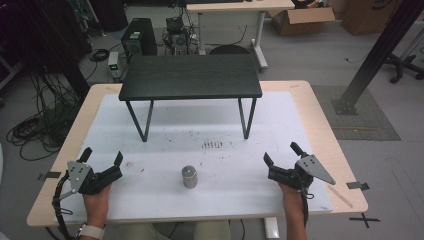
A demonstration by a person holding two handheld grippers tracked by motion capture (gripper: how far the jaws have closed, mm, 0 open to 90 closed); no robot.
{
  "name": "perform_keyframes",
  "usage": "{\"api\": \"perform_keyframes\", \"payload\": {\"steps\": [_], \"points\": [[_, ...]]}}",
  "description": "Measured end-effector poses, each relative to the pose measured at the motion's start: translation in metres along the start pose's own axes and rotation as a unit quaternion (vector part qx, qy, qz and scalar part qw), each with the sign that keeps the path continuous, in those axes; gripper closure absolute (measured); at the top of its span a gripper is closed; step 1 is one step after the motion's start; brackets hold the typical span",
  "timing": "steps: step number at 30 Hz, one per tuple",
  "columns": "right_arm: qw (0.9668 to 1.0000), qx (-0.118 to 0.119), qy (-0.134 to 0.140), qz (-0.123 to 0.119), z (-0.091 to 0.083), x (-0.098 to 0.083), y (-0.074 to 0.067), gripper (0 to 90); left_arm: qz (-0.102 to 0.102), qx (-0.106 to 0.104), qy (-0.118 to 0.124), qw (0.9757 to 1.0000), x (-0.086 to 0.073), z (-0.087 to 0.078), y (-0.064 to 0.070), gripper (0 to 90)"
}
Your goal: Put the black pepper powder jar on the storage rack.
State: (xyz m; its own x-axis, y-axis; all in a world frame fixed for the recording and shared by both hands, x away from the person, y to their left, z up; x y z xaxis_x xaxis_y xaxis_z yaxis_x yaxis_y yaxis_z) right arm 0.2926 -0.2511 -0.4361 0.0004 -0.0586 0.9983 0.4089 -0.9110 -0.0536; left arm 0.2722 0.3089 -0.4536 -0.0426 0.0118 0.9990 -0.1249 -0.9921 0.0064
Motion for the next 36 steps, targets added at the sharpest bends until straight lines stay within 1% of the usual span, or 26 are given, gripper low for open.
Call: {"api": "perform_keyframes", "payload": {"steps": [3, 4, 5, 6, 8, 9, 10, 11, 12, 14, 15, 16, 17, 19, 24, 25, 27, 28, 29, 30, 31, 32, 33, 34, 35, 36], "points": [[0.9997, 0.024, 0.001, -0.002, 0.001, 0.012, -0.005, 0.0, 0.000, 0.000, 0.000, 1.0000, 0.000, 0.000, 0.000, 0.5], [0.9997, 0.024, 0.001, -0.002, 0.001, 0.012, -0.005, 0.0, 0.000, 0.000, 0.000, 1.0000, 0.000, 0.000, 0.000, 0.5], [0.9993, 0.037, 0.002, -0.001, 0.002, 0.017, -0.007, 0.0, 0.000, 0.000, 0.000, 1.0000, 0.000, 0.000, 0.000, 0.5], [0.9993, 0.037, 0.002, -0.001, 0.002, 0.017, -0.007, 0.0, -0.001, 0.000, 0.000, 1.0000, 0.000, 0.000, 0.000, 0.5], [0.9987, 0.050, 0.002, -0.003, 0.003, 0.022, -0.010, 0.0, 0.000, 0.000, 0.000, 1.0000, 0.000, 0.000, 0.000, 0.5], [0.9980, 0.062, 0.000, -0.007, 0.004, 0.027, -0.014, 0.0, 0.000, 0.000, 0.001, 1.0000, 0.000, 0.000, 0.000, 0.5], [0.9980, 0.062, 0.000, -0.007, 0.004, 0.027, -0.014, 0.0, 0.000, 0.000, 0.001, 1.0000, 0.000, 0.000, 0.000, 0.5], [0.9971, 0.075, 0.000, -0.011, 0.005, 0.032, -0.018, 0.0, 0.000, 0.000, 0.000, 1.0000, 0.000, 0.000, 0.000, 0.5], [0.9971, 0.075, 0.000, -0.011, 0.005, 0.032, -0.018, 0.0, 0.000, 0.000, 0.000, 1.0000, 0.000, 0.000, 0.000, 0.5], [0.9962, 0.086, -0.001, -0.014, 0.006, 0.036, -0.022, 0.0, 0.000, 0.000, 0.000, 1.0000, 0.000, 0.000, 0.000, 0.5], [0.9951, 0.098, -0.002, -0.016, 0.008, 0.039, -0.027, 0.0, 0.000, 0.000, 0.000, 1.0000, 0.000, 0.000, 0.000, 0.5], [0.9951, 0.098, -0.002, -0.016, 0.008, 0.039, -0.027, 0.0, 0.000, 0.000, 0.000, 1.0000, 0.000, 0.000, 0.000, 0.5], [0.9938, 0.110, -0.004, -0.020, 0.009, 0.042, -0.031, 0.0, 0.000, 0.000, 0.000, 1.0000, 0.000, 0.000, 0.000, 0.5], [0.9933, 0.114, -0.004, -0.021, 0.010, 0.044, -0.033, 0.0, 0.000, 0.000, 0.001, 1.0000, 0.000, 0.000, 0.000, 0.5], [0.9891, 0.143, -0.008, -0.031, 0.013, 0.051, -0.046, 0.0, 0.000, 0.001, 0.001, 1.0000, 0.000, 0.000, 0.000, 0.5], [0.9869, 0.157, -0.009, -0.033, 0.014, 0.054, -0.052, 0.0, 0.000, 0.001, 0.001, 1.0000, 0.000, 0.000, 0.000, 0.5], [0.9861, 0.162, -0.009, -0.034, 0.015, 0.054, -0.054, 0.0, 0.000, 0.001, 0.001, 1.0000, 0.000, 0.000, 0.000, 0.5], [0.9850, 0.169, -0.010, -0.033, 0.016, 0.055, -0.057, 0.0, 0.000, 0.001, 0.001, 1.0000, 0.000, 0.000, 0.000, 0.5], [0.9826, 0.182, -0.013, -0.034, 0.018, 0.056, -0.063, 0.0, 0.000, 0.001, 0.001, 1.0000, 0.000, 0.000, 0.000, 0.5], [0.9826, 0.182, -0.013, -0.034, 0.018, 0.056, -0.063, 0.0, 0.000, 0.001, 0.001, 1.0000, 0.000, 0.000, 0.000, 0.5], [0.9801, 0.195, -0.016, -0.034, 0.020, 0.057, -0.068, 0.0, 0.000, 0.001, 0.002, 1.0000, 0.000, 0.000, 0.000, 0.5], [0.9801, 0.195, -0.016, -0.034, 0.020, 0.057, -0.068, 0.0, 0.000, 0.001, 0.002, 1.0000, 0.000, 0.000, 0.000, 0.5], [0.9776, 0.207, -0.018, -0.037, 0.022, 0.058, -0.074, 0.0, 0.000, 0.001, 0.002, 1.0000, 0.000, 0.000, 0.000, 0.5], [0.9776, 0.207, -0.018, -0.037, 0.022, 0.058, -0.074, 0.0, 0.000, 0.001, 0.002, 1.0000, 0.000, 0.000, 0.000, 0.5], [0.9754, 0.216, -0.020, -0.040, 0.024, 0.059, -0.080, 0.0, 0.000, 0.001, 0.002, 1.0000, 0.000, 0.000, 0.000, 0.5], [0.9754, 0.216, -0.020, -0.040, 0.024, 0.059, -0.080, 0.0, 0.000, 0.001, 0.002, 1.0000, 0.000, 0.000, 0.000, 0.5]]}}
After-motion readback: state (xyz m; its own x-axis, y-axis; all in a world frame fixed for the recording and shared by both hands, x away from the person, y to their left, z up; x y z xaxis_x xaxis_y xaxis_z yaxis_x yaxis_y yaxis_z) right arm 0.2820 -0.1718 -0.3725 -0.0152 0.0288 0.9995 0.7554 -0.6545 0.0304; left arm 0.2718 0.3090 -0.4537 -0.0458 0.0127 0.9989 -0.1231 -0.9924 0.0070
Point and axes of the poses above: each handheld gripper's, and its own axes: z roughly forward along the jaws, x roughly out of its top, y roughly to its right, the point moved 1 cm from there along z, roughly forward along the jaws, and after that the axes turned 4 degrees about y, right-handed, at the moved point
